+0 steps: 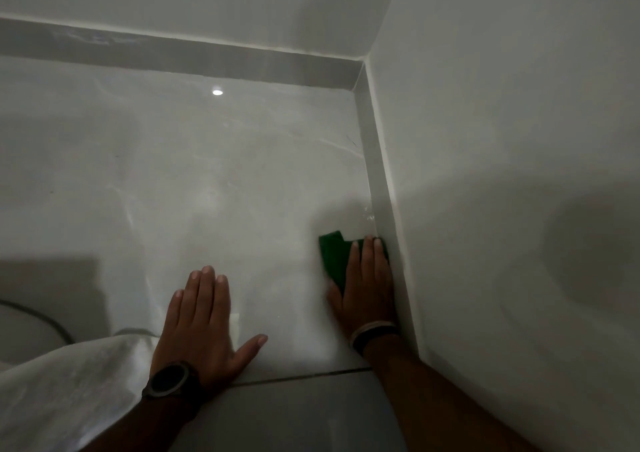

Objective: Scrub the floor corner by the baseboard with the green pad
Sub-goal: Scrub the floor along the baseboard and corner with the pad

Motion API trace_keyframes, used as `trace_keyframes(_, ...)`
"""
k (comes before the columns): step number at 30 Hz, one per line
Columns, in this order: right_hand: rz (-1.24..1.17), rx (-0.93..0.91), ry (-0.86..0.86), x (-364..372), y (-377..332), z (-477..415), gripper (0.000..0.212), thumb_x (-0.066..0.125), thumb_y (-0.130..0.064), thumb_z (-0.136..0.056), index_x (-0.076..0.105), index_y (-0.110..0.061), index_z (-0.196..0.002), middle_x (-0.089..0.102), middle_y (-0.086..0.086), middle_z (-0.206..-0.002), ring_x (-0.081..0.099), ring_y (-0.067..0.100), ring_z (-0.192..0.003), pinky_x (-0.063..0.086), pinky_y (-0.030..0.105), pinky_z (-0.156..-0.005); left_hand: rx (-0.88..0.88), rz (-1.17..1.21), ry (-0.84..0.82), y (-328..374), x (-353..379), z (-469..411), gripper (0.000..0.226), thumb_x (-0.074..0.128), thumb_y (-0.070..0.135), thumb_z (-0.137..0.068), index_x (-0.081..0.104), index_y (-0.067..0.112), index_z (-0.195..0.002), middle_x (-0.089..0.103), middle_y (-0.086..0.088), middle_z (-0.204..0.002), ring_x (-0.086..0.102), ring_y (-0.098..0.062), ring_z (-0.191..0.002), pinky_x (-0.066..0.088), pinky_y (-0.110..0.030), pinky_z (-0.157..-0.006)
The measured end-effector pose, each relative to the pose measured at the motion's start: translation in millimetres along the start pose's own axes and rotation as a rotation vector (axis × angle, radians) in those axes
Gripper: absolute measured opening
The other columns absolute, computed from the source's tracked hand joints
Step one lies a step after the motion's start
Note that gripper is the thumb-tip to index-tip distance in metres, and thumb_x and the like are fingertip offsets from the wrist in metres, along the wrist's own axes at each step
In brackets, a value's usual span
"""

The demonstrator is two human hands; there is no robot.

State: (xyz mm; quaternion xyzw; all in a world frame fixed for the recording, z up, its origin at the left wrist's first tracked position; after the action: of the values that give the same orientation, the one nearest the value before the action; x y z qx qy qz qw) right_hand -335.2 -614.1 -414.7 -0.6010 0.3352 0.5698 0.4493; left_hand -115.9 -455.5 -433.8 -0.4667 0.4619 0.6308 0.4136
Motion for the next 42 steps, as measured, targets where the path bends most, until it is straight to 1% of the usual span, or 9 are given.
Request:
trace_keyframes(4,0.023,-0.004,0.011,-2,-1,-35,0.087,0.043,-0.062,-0.086,0.033,0.002,-0.145,0.03,0.026,-0.153,0.022,0.04,-0.143,0.015,0.047,-0.116,-0.001,-0.007,0.003,0,1,0,0.114,0.042,0.083,-0.083,0.029,-0.004,-0.156,0.024,-0.028,-0.165,0.018,-0.043,-0.154,0.019,-0.058,-0.121)
trace_keyframes(8,0.014,0.009,-0.011,-6,-6,-72,0.082,0.04,-0.055,-0.088,0.034,0.004,-0.144,0.031,0.027,-0.152,0.024,0.043,-0.141,0.024,0.053,-0.114,0.003,0.001,0.011,-1,2,-1,0.115,0.045,0.082,-0.081,0.031,-0.005,-0.155,0.025,-0.029,-0.164,0.02,-0.044,-0.154,0.019,-0.059,-0.121)
trace_keyframes(13,0.074,-0.067,-0.018,-9,-7,-106,0.078,0.039,-0.05,-0.087,0.038,0.006,-0.141,0.031,0.03,-0.15,0.024,0.046,-0.14,0.016,0.052,-0.116,0.007,-0.01,0.007,-1,2,-1,0.115,0.042,0.083,-0.082,0.029,-0.005,-0.155,0.024,-0.029,-0.165,0.019,-0.044,-0.154,0.019,-0.059,-0.121)
trace_keyframes(20,0.079,0.0,-0.048,-14,-9,-117,0.081,0.038,-0.048,-0.077,0.043,0.008,-0.134,0.045,0.029,-0.137,0.038,0.046,-0.128,0.025,0.051,-0.113,0.008,-0.013,-0.003,-1,1,-1,0.114,0.041,0.083,-0.083,0.026,-0.003,-0.157,0.022,-0.027,-0.166,0.017,-0.043,-0.154,0.013,-0.055,-0.122)
trace_keyframes(22,0.08,0.03,-0.062,-18,-11,-112,0.084,0.03,-0.052,-0.073,0.045,0.008,-0.13,0.048,0.029,-0.132,0.042,0.045,-0.122,0.03,0.05,-0.109,0.008,-0.004,-0.002,-1,0,0,0.114,0.041,0.084,-0.083,0.026,-0.002,-0.157,0.022,-0.027,-0.166,0.017,-0.042,-0.155,0.016,-0.056,-0.122)
trace_keyframes(26,0.085,0.09,-0.09,-24,-11,-63,0.087,0.029,-0.056,-0.068,0.049,0.007,-0.124,0.052,0.029,-0.12,0.047,0.042,-0.107,0.035,0.048,-0.098,0.001,-0.008,-0.016,-1,-3,0,0.114,0.038,0.085,-0.084,0.024,-0.001,-0.158,0.021,-0.025,-0.167,0.016,-0.041,-0.155,0.015,-0.054,-0.123)
trace_keyframes(30,0.016,0.107,-0.077,-12,-2,38,0.089,0.042,-0.057,-0.073,0.044,0.005,-0.136,0.049,0.027,-0.135,0.045,0.045,-0.123,0.033,0.051,-0.108,0.002,0.004,-0.02,1,-7,1,0.113,0.038,0.084,-0.085,0.024,-0.001,-0.158,0.022,-0.026,-0.166,0.017,-0.041,-0.155,0.017,-0.055,-0.122)
trace_keyframes(35,-0.064,0.041,0.036,5,12,162,0.09,0.053,-0.051,-0.078,0.028,0.0,-0.148,0.027,0.021,-0.155,0.023,0.04,-0.142,0.019,0.047,-0.114,-0.002,-0.018,-0.003,1,-6,-1,0.114,0.037,0.085,-0.086,0.023,-0.002,-0.158,0.023,-0.027,-0.165,0.018,-0.042,-0.154,0.02,-0.057,-0.122)
trace_keyframes(42,-0.132,0.0,0.11,9,15,184,0.093,0.056,-0.046,-0.074,0.023,-0.004,-0.149,0.018,0.017,-0.159,0.017,0.038,-0.145,0.015,0.045,-0.117,-0.011,-0.012,-0.02,1,-6,1,0.115,0.034,0.086,-0.085,0.02,-0.001,-0.159,0.021,-0.027,-0.166,0.016,-0.042,-0.154,0.019,-0.056,-0.123)
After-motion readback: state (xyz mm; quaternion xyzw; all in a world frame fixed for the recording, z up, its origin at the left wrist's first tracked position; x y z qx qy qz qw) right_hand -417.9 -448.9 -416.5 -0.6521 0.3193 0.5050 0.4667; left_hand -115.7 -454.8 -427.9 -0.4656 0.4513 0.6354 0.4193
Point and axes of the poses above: each hand's wrist, its own z-axis away from the middle knuckle, its own x-axis out of the palm, y = z × x, the point moved 6 cm from there along -z, towards the middle knuckle
